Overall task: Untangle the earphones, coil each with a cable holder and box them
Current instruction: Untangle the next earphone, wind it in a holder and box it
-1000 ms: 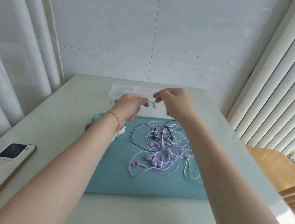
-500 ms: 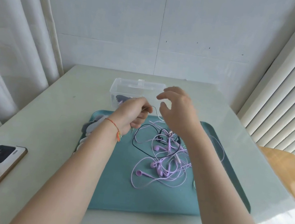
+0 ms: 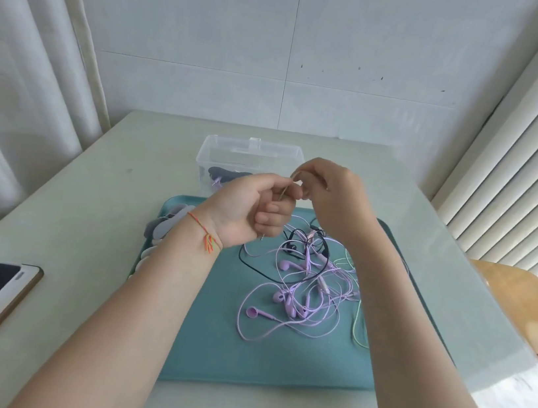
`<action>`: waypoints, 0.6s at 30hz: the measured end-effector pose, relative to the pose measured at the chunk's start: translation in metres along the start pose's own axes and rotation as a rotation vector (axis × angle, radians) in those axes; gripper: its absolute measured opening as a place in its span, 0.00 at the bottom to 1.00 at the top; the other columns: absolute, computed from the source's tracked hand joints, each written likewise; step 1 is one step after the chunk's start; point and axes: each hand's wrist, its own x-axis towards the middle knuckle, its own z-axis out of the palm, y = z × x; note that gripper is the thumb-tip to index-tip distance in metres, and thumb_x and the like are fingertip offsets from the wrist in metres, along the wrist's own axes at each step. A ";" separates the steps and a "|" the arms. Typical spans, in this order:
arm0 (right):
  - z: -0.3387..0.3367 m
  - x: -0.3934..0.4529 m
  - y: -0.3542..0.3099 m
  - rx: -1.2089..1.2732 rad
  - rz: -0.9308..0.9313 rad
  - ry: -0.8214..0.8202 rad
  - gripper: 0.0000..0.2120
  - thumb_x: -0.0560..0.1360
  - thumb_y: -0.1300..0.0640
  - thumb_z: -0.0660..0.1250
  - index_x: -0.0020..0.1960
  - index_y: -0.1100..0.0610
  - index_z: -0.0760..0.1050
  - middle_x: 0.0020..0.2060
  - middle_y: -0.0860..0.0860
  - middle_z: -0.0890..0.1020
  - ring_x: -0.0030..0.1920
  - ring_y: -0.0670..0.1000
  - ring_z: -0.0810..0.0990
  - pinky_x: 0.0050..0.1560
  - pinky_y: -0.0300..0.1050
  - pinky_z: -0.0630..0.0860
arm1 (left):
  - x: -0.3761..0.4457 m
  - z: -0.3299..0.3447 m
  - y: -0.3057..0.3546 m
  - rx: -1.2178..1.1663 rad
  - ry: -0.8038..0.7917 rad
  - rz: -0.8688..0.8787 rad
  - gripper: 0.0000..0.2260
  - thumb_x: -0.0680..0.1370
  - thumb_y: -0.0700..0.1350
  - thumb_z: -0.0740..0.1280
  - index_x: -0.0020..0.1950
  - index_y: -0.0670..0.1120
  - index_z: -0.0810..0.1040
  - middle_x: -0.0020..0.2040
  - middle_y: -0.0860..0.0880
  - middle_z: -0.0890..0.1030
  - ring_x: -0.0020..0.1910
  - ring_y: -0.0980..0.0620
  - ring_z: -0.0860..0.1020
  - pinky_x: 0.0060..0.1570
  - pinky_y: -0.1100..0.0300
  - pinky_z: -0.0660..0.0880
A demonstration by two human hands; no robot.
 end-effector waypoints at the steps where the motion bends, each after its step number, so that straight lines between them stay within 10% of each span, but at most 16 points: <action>1: 0.000 0.000 -0.001 0.009 0.002 0.012 0.10 0.78 0.63 0.60 0.47 0.58 0.80 0.34 0.51 0.79 0.35 0.44 0.75 0.35 0.30 0.67 | -0.001 0.002 0.001 -0.017 -0.011 0.011 0.12 0.81 0.45 0.54 0.42 0.44 0.73 0.25 0.52 0.64 0.20 0.58 0.60 0.24 0.64 0.53; 13: 0.012 -0.007 -0.009 0.135 0.134 -0.225 0.16 0.79 0.56 0.59 0.34 0.57 0.74 0.27 0.53 0.75 0.27 0.49 0.69 0.31 0.41 0.66 | -0.002 0.005 0.015 -0.496 0.089 0.348 0.12 0.82 0.39 0.55 0.50 0.41 0.78 0.41 0.46 0.82 0.41 0.52 0.82 0.42 0.62 0.78; 18: 0.023 -0.008 -0.015 0.516 0.260 -0.141 0.12 0.77 0.49 0.66 0.54 0.57 0.70 0.36 0.54 0.80 0.30 0.49 0.74 0.32 0.40 0.70 | 0.001 0.001 0.012 -0.478 0.203 0.465 0.11 0.84 0.40 0.54 0.52 0.41 0.77 0.45 0.45 0.84 0.47 0.49 0.83 0.49 0.60 0.79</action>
